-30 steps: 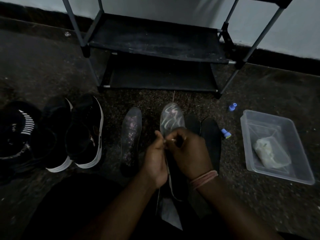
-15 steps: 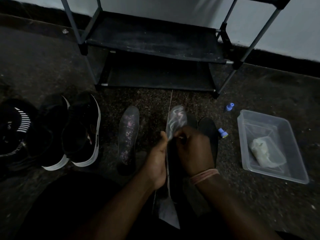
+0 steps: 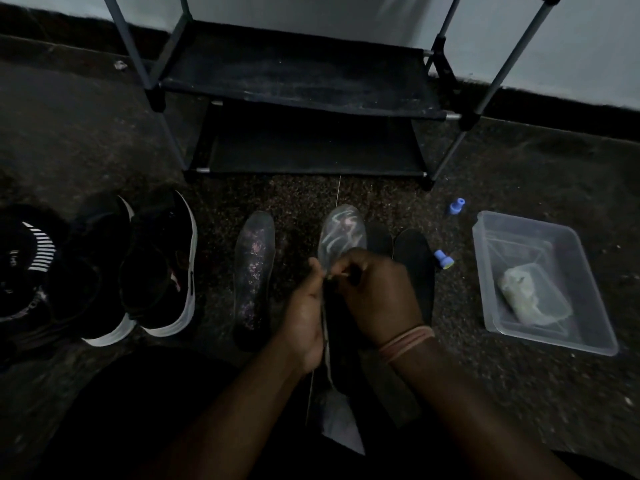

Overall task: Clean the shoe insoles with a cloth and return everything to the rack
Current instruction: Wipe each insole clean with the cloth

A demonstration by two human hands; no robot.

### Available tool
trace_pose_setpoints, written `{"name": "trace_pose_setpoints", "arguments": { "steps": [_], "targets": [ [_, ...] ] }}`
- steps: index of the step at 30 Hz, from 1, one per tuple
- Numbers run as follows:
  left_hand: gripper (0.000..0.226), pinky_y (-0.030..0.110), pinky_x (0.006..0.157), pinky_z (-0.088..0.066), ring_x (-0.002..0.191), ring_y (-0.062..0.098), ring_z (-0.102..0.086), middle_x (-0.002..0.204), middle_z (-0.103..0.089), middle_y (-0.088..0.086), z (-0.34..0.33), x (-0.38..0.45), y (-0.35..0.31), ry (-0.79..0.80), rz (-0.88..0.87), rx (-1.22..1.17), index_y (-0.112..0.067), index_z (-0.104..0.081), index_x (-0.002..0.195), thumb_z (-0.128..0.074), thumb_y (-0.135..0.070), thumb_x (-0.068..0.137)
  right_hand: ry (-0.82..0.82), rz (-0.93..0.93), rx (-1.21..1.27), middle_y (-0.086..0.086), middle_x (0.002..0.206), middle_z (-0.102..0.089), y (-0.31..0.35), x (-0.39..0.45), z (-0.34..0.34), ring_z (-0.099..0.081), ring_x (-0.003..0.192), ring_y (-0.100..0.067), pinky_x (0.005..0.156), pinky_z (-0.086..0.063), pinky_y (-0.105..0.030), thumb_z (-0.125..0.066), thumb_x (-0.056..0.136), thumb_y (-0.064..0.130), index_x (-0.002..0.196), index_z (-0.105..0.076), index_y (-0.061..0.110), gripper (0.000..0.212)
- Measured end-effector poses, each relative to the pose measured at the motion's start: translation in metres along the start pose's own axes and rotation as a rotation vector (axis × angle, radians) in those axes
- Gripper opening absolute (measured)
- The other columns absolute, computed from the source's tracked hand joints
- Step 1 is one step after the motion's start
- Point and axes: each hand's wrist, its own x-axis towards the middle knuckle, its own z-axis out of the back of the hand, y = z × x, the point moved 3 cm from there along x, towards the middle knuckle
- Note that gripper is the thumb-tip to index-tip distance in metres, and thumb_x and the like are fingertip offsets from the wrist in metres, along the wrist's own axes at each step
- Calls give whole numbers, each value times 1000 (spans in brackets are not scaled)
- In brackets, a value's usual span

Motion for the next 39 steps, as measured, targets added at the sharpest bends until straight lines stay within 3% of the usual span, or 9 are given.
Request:
{"name": "trace_pose_setpoints", "arguments": {
  "steps": [4, 9, 13, 18, 21, 26, 30, 35, 39],
  "targets": [
    [69, 47, 119, -33, 137, 31, -51, 145, -55, 17, -3, 1, 10, 38, 77, 55, -13, -53, 144, -36, -63, 100, -270, 4, -286, -5, 69, -66, -4, 0, 23, -63, 62, -25, 65, -50, -30, -67, 78, 7, 67, -69, 19, 16],
    [70, 42, 103, -47, 123, 32, -62, 131, -65, 22, 0, -2, -3, 20, -1, -44, -5, -61, 135, -38, -61, 100, -19, 29, 85, 9, 78, -72, 11, -5, -1, -65, 72, -3, 68, -49, -14, -71, 80, 5, 80, -71, 20, 16],
    [70, 48, 119, -32, 136, 33, -51, 144, -56, 19, 0, 2, 9, 26, 58, 31, -13, -56, 143, -39, -64, 98, -173, -11, -111, -1, 75, -71, -4, 0, 13, -67, 70, -21, 74, -54, -35, -60, 85, 12, 78, -68, 21, 14],
    [68, 44, 103, -46, 118, 32, -65, 129, -66, 22, 7, 4, -2, -18, -16, -60, -8, -75, 116, -40, -63, 98, 36, 6, 18, 4, 80, -73, 18, -8, -8, -68, 74, -10, 71, -53, -27, -64, 85, 11, 81, -69, 21, 11],
    [69, 45, 109, -43, 126, 31, -60, 136, -63, 18, 2, 3, 3, -10, 26, -2, -11, -65, 133, -36, -64, 100, -9, -110, -116, -4, 83, -74, -10, 3, 6, -69, 78, -24, 77, -54, -35, -56, 87, 23, 82, -70, 18, 16],
    [53, 48, 117, -36, 123, 32, -56, 136, -61, 17, 1, 1, -11, -7, -63, -89, -11, -63, 136, -45, -48, 102, -116, -374, 190, 1, 82, -71, -33, 13, 41, -66, 74, -5, 66, -49, -10, -68, 88, 9, 88, -72, 13, 6],
    [54, 51, 119, -29, 130, 34, -51, 143, -56, 16, 9, 3, -16, 33, -79, -216, -11, -60, 138, -44, -44, 99, -81, -407, 434, 0, 84, -70, -28, 13, 29, -67, 69, -2, 73, -58, -26, -65, 89, 1, 104, -67, 10, 18],
    [80, 51, 117, -34, 129, 34, -54, 139, -58, 15, 7, 3, -19, 28, -76, -191, -12, -62, 137, -48, -74, 89, 31, -518, 683, -8, 81, -71, -25, 12, 22, -68, 62, -4, 56, -55, -17, -54, 90, -12, 106, -65, 4, 26],
    [83, 47, 106, -46, 119, 33, -63, 134, -64, 18, 9, 6, -19, -31, -59, -165, -14, -63, 136, -41, -78, 89, 65, -526, 742, -16, 89, -75, -24, 10, 10, -70, 79, -27, 76, -59, -46, -65, 85, -5, 99, -69, 9, 20]
  ]
}}
